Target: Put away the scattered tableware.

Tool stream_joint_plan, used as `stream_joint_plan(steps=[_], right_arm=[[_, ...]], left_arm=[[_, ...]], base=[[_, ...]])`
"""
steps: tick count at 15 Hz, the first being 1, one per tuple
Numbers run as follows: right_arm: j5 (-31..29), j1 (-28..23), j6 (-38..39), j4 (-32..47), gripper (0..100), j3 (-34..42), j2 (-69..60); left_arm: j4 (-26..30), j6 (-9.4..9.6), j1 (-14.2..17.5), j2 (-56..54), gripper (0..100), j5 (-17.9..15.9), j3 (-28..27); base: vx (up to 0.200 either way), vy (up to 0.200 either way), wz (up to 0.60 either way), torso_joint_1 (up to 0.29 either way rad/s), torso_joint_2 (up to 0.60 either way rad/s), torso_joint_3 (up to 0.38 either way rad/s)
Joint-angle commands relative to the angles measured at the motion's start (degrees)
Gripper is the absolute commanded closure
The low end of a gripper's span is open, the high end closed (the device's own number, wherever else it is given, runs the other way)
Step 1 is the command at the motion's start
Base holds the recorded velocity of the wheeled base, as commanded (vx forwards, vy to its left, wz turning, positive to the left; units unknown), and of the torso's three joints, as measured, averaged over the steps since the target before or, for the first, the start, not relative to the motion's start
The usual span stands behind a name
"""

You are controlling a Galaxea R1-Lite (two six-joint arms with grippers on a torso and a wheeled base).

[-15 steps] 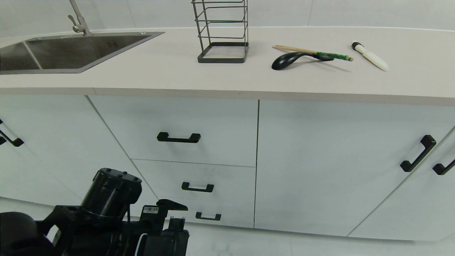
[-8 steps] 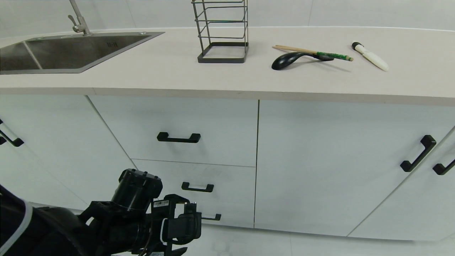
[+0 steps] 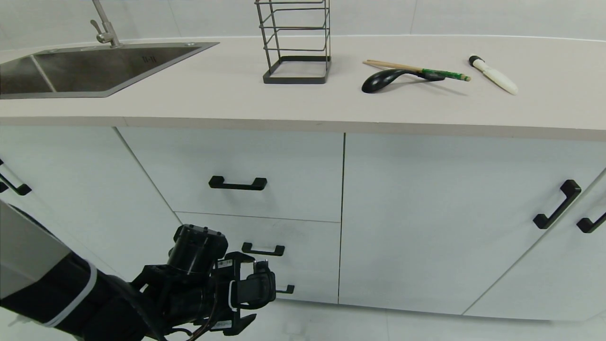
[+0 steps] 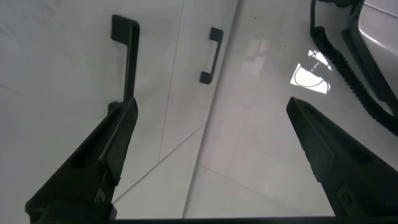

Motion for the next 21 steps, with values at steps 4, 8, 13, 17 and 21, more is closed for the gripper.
stream_joint_plan(steps=[4, 8, 13, 17, 21], right_arm=[[0.0, 0.0, 0.0, 0.0, 100, 0.0, 0.1], [0.0, 0.1, 0.0, 0.0, 100, 0.0, 0.1], [0.0, 0.1, 0.0, 0.0, 100, 0.0, 0.1], [0.0, 0.1, 0.0, 0.0, 100, 0.0, 0.1], [0.0, 0.1, 0.0, 0.0, 100, 0.0, 0.1]], left_arm=[[-0.3, 0.63, 1.3, 5.1, 0, -0.3, -6.5], [-0.4, 0.37, 1.8, 8.0, 0, -0.5, -8.7], [-0.4, 0.54, 2.9, 10.2, 0, -0.5, -11.1], [-3.7, 0.63, 3.6, 12.9, 0, -0.6, -12.3], [-7.4, 1.42, 3.5, 15.3, 0, -1.3, -12.2]], base=[[0.000, 0.000, 0.00, 0.000, 0.00, 0.000], [0.000, 0.000, 0.00, 0.000, 0.00, 0.000], [0.000, 0.000, 0.00, 0.000, 0.00, 0.000], [0.000, 0.000, 0.00, 0.000, 0.00, 0.000], [0.000, 0.000, 0.00, 0.000, 0.00, 0.000]])
